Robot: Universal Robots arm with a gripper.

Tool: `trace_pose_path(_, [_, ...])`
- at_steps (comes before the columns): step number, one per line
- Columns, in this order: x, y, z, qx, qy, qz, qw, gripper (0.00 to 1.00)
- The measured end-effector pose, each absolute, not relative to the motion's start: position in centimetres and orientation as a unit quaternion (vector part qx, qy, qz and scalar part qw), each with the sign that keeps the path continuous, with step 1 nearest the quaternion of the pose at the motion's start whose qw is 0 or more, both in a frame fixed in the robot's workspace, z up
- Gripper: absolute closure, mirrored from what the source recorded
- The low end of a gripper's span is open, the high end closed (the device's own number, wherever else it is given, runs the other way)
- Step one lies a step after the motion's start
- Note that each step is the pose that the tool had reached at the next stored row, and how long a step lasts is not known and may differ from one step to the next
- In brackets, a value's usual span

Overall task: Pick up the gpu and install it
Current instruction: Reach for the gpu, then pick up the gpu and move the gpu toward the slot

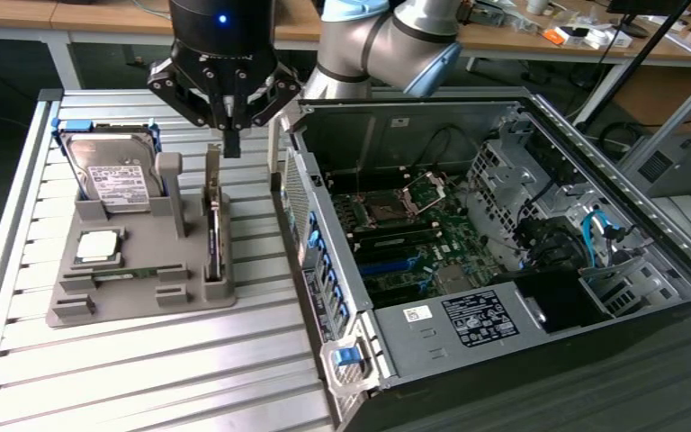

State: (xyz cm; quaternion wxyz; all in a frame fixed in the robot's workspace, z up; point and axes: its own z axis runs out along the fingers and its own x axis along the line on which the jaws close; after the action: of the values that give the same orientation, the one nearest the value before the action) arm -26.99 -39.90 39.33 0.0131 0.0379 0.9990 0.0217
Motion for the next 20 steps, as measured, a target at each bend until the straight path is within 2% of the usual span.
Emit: trace_pose_path(20, [-27.88,-39.9,39.33,0.038,0.999,0.022,0.013,0.89])
